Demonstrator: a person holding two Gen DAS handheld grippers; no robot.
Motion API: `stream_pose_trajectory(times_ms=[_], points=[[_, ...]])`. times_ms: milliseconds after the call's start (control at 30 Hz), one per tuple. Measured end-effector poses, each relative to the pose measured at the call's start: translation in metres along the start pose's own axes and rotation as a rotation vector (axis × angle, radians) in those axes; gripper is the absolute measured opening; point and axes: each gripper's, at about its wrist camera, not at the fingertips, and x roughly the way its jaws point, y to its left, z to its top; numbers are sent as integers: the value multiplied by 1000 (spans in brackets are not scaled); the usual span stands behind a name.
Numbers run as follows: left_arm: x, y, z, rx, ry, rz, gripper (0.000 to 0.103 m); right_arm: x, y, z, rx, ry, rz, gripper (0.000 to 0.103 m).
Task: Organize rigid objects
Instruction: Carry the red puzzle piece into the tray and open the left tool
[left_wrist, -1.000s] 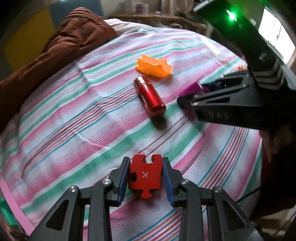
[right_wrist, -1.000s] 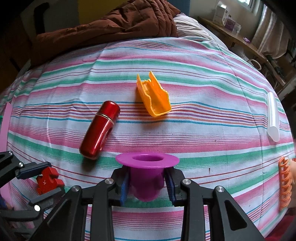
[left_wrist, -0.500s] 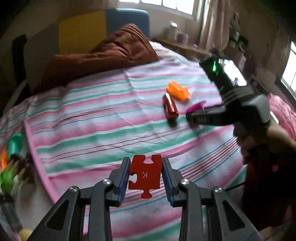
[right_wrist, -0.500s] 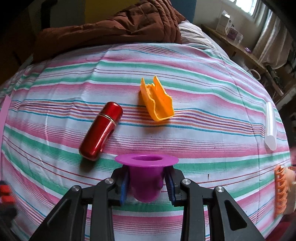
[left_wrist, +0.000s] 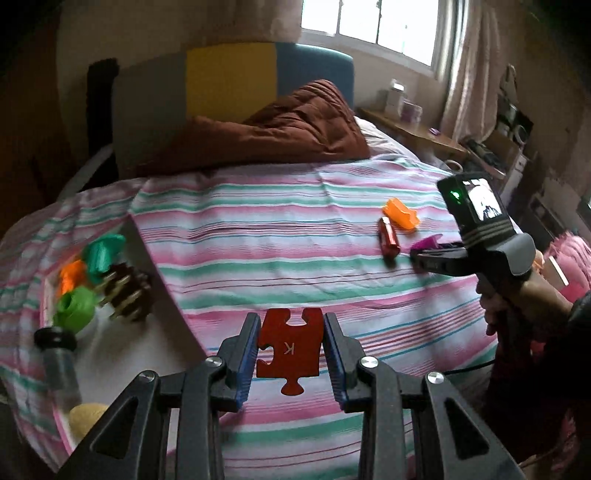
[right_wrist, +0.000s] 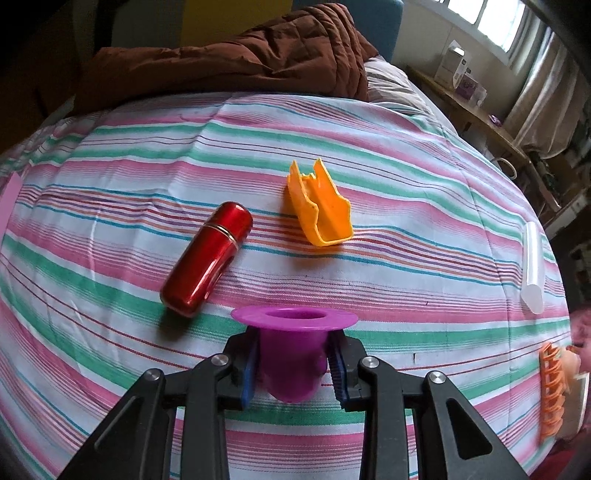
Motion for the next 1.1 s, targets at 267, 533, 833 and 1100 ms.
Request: stream_pose_trajectory(times_ms=[267, 533, 833, 1100], points=[[-18, 28, -8, -57, -43, 83, 34, -1, 3, -2, -7, -9, -15, 32], [-21, 75, -20, -175, -23, 119, 34, -1, 5, -3, -13, -15, -27, 32], [-36, 171, -34, -429, -28, 170, 34, -3, 4, -4, -17, -11, -33, 32], [-4, 178, -29, -442, 31, 144, 34, -3, 4, -4, -17, -5, -35, 32]])
